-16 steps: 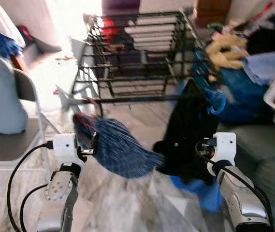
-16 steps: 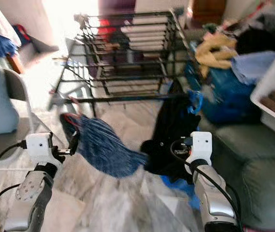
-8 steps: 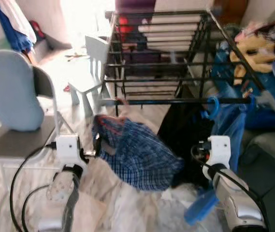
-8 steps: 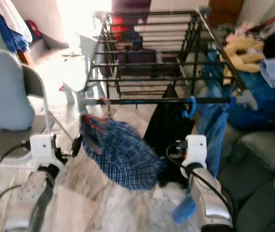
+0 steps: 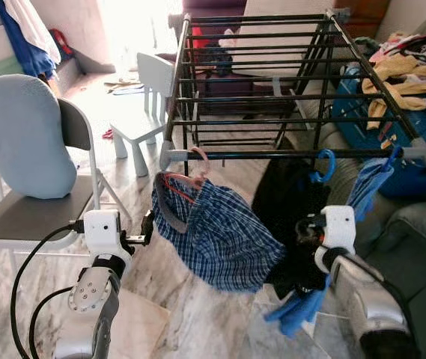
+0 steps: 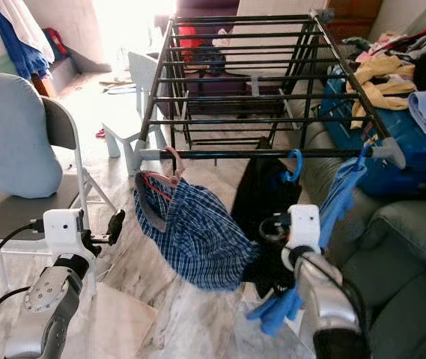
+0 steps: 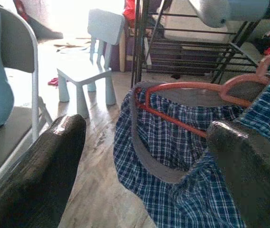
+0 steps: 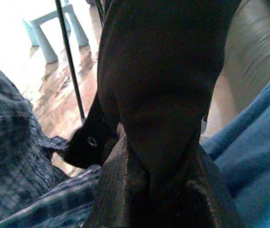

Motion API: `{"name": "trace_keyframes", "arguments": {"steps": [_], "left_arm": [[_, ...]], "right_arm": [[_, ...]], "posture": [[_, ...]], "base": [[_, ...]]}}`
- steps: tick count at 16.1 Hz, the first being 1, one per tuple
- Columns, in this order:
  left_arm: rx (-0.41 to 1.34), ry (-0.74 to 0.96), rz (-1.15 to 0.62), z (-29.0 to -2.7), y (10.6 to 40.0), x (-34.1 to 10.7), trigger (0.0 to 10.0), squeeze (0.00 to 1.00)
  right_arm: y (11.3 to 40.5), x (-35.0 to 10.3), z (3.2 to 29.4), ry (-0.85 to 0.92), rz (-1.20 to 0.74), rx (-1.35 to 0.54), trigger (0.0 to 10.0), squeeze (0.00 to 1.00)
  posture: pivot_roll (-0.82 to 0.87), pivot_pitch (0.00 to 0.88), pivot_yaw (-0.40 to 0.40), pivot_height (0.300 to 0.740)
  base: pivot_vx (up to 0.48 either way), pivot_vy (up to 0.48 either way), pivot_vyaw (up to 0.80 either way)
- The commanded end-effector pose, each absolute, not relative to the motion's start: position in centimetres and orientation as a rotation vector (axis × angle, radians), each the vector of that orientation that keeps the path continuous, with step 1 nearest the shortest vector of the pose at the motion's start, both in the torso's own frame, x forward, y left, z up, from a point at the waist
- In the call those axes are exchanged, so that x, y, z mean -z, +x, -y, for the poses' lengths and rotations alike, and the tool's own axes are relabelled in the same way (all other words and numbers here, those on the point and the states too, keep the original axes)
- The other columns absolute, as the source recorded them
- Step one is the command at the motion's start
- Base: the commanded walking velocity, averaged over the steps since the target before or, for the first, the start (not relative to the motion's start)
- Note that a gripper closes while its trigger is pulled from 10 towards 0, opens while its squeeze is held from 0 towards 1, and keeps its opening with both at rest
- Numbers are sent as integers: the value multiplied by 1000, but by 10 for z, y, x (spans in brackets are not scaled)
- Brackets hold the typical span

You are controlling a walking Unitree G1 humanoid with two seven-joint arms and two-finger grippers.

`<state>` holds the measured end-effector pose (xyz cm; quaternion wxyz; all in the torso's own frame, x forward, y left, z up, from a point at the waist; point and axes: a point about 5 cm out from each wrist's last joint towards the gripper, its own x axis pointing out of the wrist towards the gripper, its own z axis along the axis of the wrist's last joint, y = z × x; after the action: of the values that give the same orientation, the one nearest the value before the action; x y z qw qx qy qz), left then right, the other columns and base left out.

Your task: Hang hanger

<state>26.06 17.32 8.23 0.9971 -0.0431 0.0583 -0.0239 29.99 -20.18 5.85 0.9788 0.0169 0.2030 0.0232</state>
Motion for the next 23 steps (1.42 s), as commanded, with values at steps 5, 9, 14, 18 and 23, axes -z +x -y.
{"name": "trace_keyframes", "arguments": {"steps": [5, 9, 14, 18, 23], "left_arm": [[63, -82, -116, -173, 262, -86, 10000, 0], [70, -82, -112, -171, 263, -88, 10000, 0], [90, -94, -137, -168, 262, -87, 10000, 0], [83, -79, -144, -168, 265, -87, 10000, 0], [-9, -4, -169, -189, 253, -79, 10000, 0]], "right_arm": [[345, -85, 196, -20, -426, -132, 10000, 0], [348, -75, 193, -37, -539, -183, 10000, 0], [327, -40, 193, -10, -662, -220, 10000, 0], [330, -49, 197, -26, -531, -195, 10000, 1000], [312, -56, 195, -38, -391, -173, 10000, 1000]], "posture": [[-77, 0, 30, 740], [-57, 0, 17, 740], [-60, 0, 29, 740], [-63, 0, 35, 740], [-65, 0, 30, 740]], "base": [[0, 0, 0], [0, 0, 0], [0, 0, 0], [0, 0, 0], [0, 0, 0]]}}
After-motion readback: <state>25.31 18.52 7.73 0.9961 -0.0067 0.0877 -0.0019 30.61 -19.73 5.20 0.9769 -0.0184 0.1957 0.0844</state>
